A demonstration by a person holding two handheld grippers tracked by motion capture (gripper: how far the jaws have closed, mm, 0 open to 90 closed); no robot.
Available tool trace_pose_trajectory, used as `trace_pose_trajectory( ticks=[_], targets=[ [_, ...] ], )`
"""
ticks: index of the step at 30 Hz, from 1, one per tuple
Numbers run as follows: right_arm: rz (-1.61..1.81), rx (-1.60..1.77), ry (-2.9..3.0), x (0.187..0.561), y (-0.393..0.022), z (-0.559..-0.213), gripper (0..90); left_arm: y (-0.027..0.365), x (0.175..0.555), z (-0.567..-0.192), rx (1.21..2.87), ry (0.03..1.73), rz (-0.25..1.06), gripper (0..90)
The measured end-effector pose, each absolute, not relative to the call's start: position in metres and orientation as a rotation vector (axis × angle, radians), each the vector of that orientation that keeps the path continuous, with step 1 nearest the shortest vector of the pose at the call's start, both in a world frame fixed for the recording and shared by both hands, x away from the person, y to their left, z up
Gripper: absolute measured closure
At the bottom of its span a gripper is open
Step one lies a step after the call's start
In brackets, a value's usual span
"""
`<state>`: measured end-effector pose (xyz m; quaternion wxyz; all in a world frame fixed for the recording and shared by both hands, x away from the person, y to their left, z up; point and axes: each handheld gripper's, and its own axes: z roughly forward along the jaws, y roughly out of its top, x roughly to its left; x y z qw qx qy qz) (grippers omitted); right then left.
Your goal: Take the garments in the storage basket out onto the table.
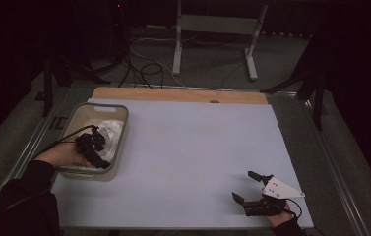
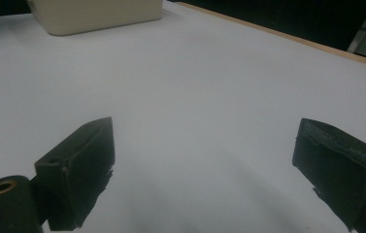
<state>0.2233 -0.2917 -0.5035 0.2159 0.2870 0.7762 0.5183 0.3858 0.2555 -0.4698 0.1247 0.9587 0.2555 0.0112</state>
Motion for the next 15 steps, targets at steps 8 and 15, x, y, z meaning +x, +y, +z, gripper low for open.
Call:
trace_pose_trajectory(
  ticks=[8, 15],
  targets=[
    [1.434, 0.797, 2.153, 0.224, -0.292, -0.504, 8.2, 0.248, 0.388, -0.484, 2.868, 0.713, -0.046, 31.6],
    [1.427, 0.795, 2.159, 0.224, -0.292, -0.504, 8.2, 0.243, 0.385, -0.482, 2.913, 0.628, 0.016, 44.5]
  ],
)
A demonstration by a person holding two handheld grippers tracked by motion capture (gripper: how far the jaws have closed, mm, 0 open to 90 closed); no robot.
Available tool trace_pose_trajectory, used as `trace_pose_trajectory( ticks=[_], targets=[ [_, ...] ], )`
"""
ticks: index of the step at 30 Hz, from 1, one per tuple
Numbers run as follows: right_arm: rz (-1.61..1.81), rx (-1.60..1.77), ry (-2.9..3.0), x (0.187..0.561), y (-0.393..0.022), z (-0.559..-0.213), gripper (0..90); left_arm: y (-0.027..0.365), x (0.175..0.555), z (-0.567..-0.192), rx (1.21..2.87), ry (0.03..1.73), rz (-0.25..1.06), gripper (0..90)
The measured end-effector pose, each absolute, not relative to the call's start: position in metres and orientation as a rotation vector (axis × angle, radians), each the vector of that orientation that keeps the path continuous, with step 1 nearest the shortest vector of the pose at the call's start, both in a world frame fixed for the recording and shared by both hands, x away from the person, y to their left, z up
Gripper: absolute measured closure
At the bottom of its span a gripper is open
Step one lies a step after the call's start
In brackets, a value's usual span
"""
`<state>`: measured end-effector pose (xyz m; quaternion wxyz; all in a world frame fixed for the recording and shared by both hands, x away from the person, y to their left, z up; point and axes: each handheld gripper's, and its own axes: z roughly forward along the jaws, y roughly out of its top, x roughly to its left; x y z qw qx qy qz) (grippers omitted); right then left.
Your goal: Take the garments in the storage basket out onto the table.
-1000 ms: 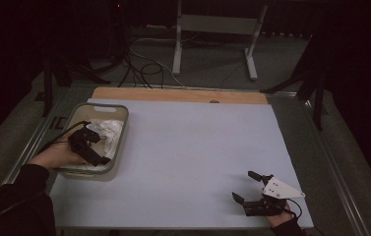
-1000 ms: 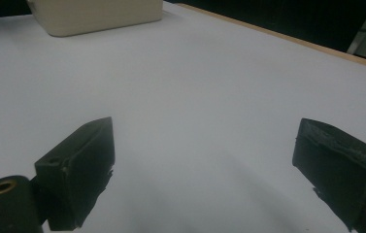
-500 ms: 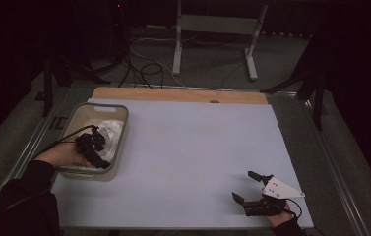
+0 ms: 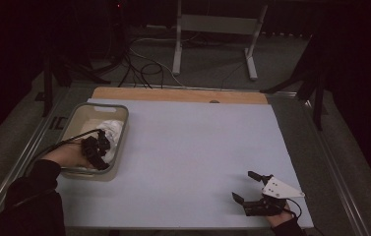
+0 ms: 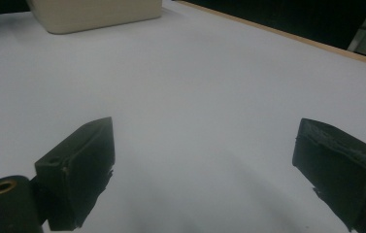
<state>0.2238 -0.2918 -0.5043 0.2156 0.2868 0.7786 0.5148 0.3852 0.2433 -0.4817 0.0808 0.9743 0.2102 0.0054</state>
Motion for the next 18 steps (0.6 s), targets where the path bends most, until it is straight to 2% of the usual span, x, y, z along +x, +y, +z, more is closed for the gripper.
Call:
trace_pose_trajectory(
  ticks=[2, 3, 4, 9, 18],
  targets=[
    [1.423, 0.796, 2.160, 0.223, -0.292, -0.504, 8.2, 0.243, 0.385, -0.480, 2.919, 0.602, 0.012, 59.7],
    [1.424, 0.793, 2.156, 0.224, -0.292, -0.504, 8.2, 0.243, 0.384, -0.479, 2.927, 0.580, 0.029, 74.6],
    [1.424, 0.793, 2.156, 0.224, -0.292, -0.504, 8.2, 0.243, 0.384, -0.479, 2.927, 0.580, 0.029, 77.0],
    [1.422, 0.795, 2.162, 0.224, -0.292, -0.505, 8.2, 0.246, 0.384, -0.478, 2.911, 0.612, 0.074, 80.4],
    [1.430, 0.803, 2.153, 0.224, -0.293, -0.504, 8.2, 0.264, 0.375, -0.442, 2.694, 0.638, 0.110, 81.5]
  ],
)
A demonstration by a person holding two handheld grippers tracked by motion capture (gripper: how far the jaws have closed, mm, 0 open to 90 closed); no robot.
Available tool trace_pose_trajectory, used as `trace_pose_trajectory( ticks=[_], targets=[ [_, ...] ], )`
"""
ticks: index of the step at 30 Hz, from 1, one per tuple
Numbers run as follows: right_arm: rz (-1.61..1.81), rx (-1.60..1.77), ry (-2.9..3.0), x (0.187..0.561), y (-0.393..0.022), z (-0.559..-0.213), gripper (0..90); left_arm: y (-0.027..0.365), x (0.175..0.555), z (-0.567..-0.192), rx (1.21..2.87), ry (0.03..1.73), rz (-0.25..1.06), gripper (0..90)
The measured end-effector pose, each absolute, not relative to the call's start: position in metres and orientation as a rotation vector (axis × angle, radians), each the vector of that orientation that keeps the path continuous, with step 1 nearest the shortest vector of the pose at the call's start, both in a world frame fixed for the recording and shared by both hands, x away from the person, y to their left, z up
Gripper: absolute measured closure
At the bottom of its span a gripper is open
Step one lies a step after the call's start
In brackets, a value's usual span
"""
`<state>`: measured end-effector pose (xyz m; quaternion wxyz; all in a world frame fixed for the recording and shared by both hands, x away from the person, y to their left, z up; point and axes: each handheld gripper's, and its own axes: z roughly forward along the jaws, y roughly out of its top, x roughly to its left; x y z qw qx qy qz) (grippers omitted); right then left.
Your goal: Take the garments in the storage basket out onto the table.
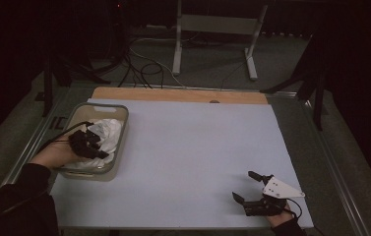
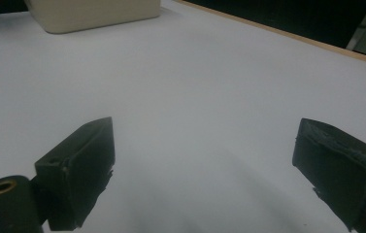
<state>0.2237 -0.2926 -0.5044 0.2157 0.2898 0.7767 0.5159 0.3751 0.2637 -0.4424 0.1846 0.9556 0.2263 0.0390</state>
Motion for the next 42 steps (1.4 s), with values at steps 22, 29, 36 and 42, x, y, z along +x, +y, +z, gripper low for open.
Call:
trace_pose_trajectory(
  ticks=[22, 29, 36, 42],
  targets=[
    [1.436, 0.814, 2.152, 0.224, -0.293, -0.504, 8.3, 0.301, 0.354, -0.379, 2.285, 0.689, 0.337, 81.5],
    [1.440, 0.809, 2.153, 0.224, -0.292, -0.504, 8.3, 0.304, 0.348, -0.357, 2.201, 0.683, 0.418, 81.5],
    [1.439, 0.802, 2.154, 0.224, -0.292, -0.504, 8.3, 0.306, 0.342, -0.339, 2.135, 0.695, 0.476, 81.5],
    [1.446, 0.803, 2.153, 0.224, -0.292, -0.504, 8.3, 0.310, 0.337, -0.326, 2.040, 0.723, 0.555, 81.5]
  ],
)
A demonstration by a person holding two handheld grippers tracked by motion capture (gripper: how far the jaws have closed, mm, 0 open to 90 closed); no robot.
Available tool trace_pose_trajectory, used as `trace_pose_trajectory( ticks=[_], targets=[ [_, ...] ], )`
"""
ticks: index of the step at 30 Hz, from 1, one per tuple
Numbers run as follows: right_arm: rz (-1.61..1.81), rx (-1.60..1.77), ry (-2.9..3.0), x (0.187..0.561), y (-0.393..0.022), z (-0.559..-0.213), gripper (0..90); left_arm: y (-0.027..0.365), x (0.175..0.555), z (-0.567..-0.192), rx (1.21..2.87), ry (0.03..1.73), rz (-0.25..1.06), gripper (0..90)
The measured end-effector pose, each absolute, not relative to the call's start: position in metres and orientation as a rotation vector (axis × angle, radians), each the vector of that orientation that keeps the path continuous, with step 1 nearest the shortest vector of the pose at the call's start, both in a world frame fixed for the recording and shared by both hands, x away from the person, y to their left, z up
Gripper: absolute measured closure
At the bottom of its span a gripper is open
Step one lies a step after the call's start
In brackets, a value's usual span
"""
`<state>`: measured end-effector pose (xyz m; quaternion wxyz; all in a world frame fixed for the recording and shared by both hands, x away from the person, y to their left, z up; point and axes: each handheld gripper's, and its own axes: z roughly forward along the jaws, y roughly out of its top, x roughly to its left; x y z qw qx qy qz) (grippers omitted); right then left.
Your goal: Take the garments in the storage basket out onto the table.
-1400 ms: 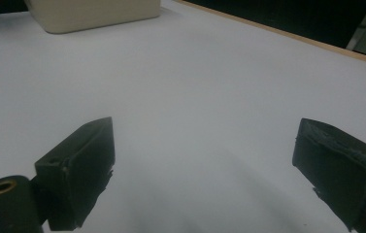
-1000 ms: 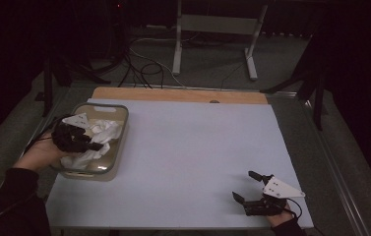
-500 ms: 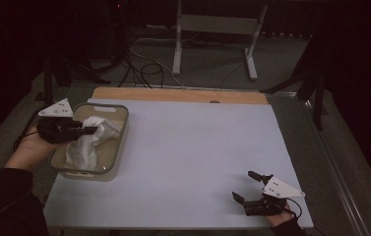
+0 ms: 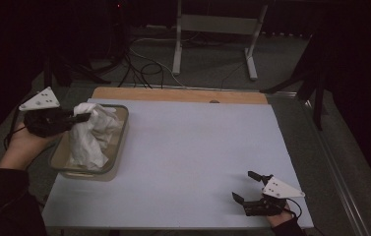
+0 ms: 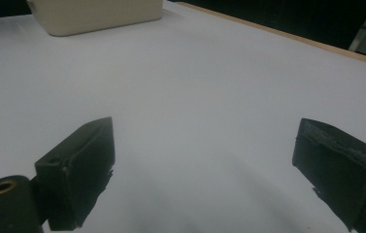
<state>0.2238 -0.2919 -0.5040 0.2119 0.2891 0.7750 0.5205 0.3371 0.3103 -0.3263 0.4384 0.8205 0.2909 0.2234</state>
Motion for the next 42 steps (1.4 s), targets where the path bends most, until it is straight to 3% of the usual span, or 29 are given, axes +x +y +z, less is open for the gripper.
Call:
trace_pose_trajectory(
  ticks=[19, 42],
  targets=[
    [1.452, 0.801, 2.151, 0.224, -0.292, -0.504, 8.3, 0.315, 0.324, -0.260, 1.915, 0.685, 0.662, 81.4],
    [1.454, 0.805, 2.155, 0.224, -0.292, -0.503, 8.3, 0.267, 0.335, -0.223, 1.867, 0.553, 0.595, 81.4]
  ],
)
